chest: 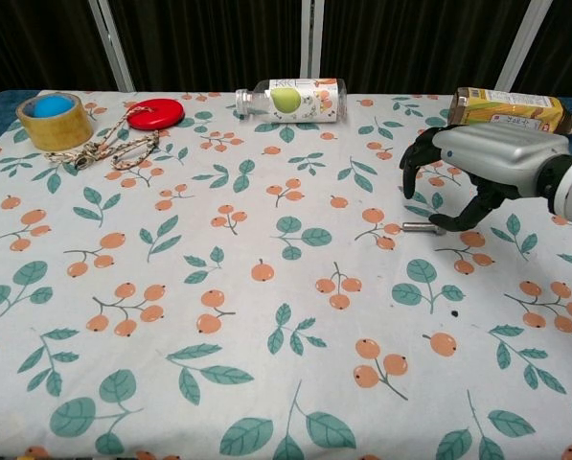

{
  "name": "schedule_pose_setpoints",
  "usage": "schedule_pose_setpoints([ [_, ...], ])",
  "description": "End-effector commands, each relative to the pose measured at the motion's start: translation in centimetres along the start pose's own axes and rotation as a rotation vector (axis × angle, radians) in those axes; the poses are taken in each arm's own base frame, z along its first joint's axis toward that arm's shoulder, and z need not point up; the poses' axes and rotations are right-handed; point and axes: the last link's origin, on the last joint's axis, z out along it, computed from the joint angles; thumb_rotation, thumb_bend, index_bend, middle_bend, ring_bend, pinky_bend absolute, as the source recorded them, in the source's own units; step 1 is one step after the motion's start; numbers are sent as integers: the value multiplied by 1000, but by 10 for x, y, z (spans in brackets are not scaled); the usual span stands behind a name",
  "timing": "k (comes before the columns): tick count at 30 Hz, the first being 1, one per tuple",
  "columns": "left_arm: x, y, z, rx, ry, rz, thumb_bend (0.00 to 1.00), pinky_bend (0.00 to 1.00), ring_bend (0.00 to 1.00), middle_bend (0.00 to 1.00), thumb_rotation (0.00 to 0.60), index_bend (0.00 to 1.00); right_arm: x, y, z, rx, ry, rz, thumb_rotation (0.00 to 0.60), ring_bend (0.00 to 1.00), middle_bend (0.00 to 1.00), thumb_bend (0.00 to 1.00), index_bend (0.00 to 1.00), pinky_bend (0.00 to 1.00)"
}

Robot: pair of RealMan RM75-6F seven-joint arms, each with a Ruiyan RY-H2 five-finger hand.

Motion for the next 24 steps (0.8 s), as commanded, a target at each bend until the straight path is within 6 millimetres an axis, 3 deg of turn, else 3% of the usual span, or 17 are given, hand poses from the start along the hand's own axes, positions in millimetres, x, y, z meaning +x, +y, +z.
schedule_pose_setpoints([
  [1,-1,-1,0,1,-2,-4,109,0,0,50,600,113,-7,-4,7,-8,-9,-20,600,0,166,279,409,0],
  [24,-4,-8,-3,16,4,-13,110,0,0,50,600,113,-25,-10,21,-29,-35,-2,600,0,178,333,504,0],
])
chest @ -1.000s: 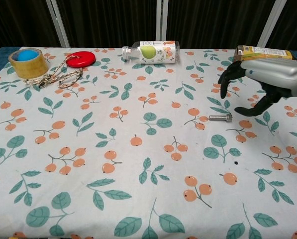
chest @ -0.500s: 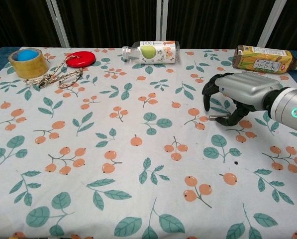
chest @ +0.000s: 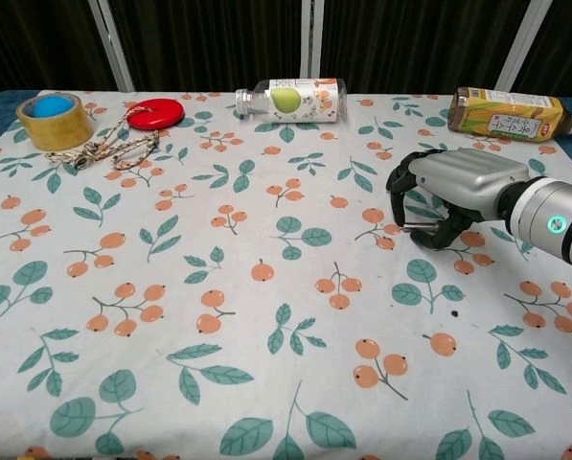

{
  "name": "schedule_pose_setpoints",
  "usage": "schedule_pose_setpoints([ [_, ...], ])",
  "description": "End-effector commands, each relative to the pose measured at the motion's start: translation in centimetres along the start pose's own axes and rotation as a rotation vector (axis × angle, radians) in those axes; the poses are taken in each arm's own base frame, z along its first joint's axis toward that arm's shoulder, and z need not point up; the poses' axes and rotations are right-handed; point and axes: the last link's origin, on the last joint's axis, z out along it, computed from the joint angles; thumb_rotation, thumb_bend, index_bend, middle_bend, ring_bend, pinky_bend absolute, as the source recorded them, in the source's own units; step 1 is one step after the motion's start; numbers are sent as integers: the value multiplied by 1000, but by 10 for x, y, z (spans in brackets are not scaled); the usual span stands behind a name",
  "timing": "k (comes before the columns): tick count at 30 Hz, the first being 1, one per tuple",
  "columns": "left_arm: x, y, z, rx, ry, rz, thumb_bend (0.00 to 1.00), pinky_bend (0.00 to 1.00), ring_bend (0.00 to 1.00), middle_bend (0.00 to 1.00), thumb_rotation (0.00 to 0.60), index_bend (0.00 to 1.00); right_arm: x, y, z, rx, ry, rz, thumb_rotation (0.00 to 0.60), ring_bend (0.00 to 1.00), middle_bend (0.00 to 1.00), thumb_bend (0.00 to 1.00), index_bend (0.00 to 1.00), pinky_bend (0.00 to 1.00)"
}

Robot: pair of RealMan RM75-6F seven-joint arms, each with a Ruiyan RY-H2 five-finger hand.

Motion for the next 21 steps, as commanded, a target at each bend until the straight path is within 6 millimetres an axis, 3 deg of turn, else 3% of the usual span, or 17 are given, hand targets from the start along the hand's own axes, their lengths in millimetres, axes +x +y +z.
schedule_pose_setpoints([
  [1,0,0,0,1,0,0,110,0,0,50,600,113,-1,0,1,-3,1,5,600,0,182,344,515,0],
  [11,0,0,-1,2,1,3,110,0,0,50,600,113,10,6,-8,-8,29,122,600,0,205,377,567,0],
  [16,1,1,-1,-2,1,6,110,0,0,50,600,113,20,23,-17,-33,35,345,600,0,220,377,585,0],
  [21,2,2,-1,-3,0,8,110,0,0,50,600,113,20,42,-20,-58,29,456,600,0,221,377,588,0],
])
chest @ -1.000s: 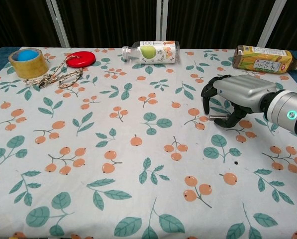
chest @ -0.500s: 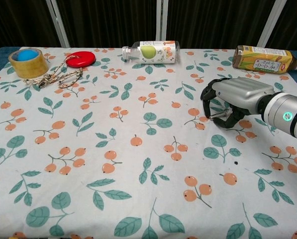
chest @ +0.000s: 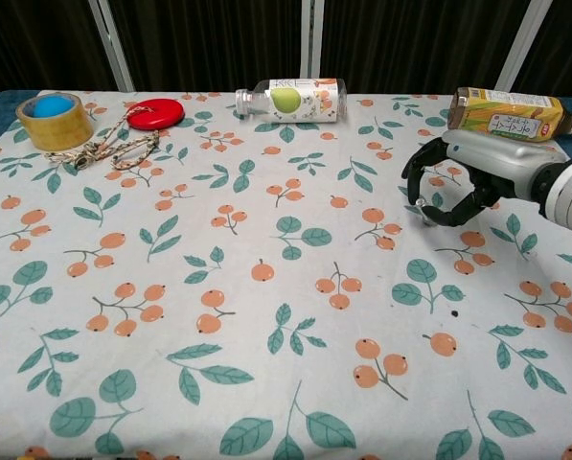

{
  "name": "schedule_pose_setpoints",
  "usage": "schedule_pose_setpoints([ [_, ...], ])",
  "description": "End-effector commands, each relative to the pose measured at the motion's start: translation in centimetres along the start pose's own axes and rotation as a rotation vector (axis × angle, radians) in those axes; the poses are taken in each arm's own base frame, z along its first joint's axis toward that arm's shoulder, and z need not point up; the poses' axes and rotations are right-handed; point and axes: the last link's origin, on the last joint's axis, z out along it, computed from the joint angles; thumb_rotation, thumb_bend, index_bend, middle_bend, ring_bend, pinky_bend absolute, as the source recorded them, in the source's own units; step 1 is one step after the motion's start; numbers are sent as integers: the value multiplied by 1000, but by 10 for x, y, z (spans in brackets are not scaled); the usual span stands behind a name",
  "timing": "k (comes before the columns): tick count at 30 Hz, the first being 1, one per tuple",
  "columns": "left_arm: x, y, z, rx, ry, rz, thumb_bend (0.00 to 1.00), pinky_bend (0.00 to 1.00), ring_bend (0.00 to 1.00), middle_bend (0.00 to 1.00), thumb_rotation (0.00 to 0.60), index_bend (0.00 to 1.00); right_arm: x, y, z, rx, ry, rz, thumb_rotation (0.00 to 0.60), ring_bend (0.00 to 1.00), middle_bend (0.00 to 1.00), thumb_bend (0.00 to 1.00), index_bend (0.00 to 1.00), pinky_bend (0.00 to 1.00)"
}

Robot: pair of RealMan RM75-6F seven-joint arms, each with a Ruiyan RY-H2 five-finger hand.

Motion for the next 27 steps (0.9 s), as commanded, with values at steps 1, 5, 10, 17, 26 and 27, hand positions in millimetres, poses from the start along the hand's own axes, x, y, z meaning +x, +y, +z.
schedule_pose_setpoints([
  [1,0,0,0,0,0,0,110,0,0,50,600,113,10,18,-4,-27,-1,103,600,0,221,377,588,0],
  [5,0,1,0,1,-2,3,110,0,0,50,600,113,11,26,-3,-33,6,132,600,0,220,377,588,0],
  [10,0,1,0,2,-4,6,110,0,0,50,600,113,8,28,-2,-24,7,131,600,0,219,377,588,0],
  [17,0,1,-1,7,-7,4,110,0,0,50,600,113,5,26,0,-5,3,89,600,0,216,376,591,0],
  [26,0,1,-2,7,-7,3,109,0,0,50,600,113,4,28,-5,-4,-7,70,600,0,209,376,490,0],
  [27,0,1,-2,6,-6,4,109,0,0,50,600,113,4,27,-6,-2,-8,69,600,0,209,377,476,0],
])
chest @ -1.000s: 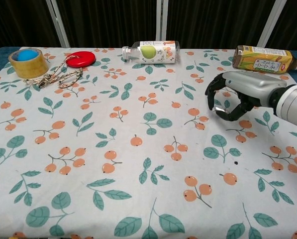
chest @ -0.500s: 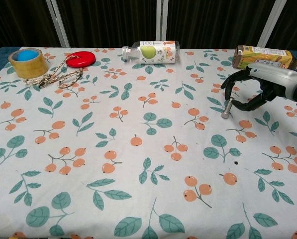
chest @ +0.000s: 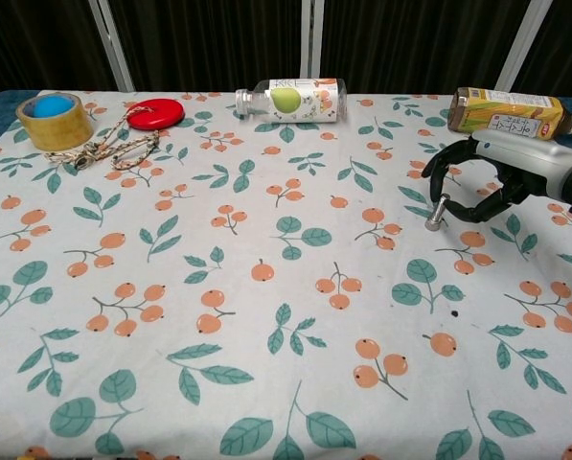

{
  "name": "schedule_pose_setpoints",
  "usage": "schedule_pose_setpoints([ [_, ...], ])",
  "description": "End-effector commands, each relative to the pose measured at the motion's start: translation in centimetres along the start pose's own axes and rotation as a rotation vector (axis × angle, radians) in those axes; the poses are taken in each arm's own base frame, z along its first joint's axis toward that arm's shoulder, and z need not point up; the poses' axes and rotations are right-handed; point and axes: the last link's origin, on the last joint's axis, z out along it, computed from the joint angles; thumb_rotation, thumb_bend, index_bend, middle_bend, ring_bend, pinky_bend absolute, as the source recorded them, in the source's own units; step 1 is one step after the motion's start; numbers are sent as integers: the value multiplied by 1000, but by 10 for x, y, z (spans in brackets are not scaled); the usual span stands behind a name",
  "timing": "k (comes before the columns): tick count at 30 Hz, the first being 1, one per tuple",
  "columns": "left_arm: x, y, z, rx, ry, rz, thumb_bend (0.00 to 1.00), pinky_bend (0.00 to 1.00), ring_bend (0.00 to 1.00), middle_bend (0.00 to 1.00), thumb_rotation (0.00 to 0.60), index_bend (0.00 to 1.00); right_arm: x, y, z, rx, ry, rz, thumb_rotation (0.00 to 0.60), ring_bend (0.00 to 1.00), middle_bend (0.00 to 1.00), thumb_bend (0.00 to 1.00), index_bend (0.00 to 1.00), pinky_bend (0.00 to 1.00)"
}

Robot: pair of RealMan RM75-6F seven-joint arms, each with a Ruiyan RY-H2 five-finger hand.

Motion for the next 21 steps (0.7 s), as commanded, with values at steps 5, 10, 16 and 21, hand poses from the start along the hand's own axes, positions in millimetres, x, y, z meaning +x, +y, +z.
schedule_pose_setpoints([
  [5,1,0,0,-3,3,2,110,0,0,50,600,113,0,-2,-2,11,-6,-4,600,0,210,376,441,0],
  [10,0,0,0,-2,3,2,109,0,0,50,600,113,2,-3,-4,17,-2,-4,600,0,209,376,419,0],
  [16,2,1,2,-11,11,7,110,0,0,50,600,113,28,-2,-25,48,113,-45,600,0,170,377,299,0],
  [21,4,4,4,-26,20,5,110,0,0,50,600,113,68,17,-81,-12,298,-180,600,0,159,377,270,0],
])
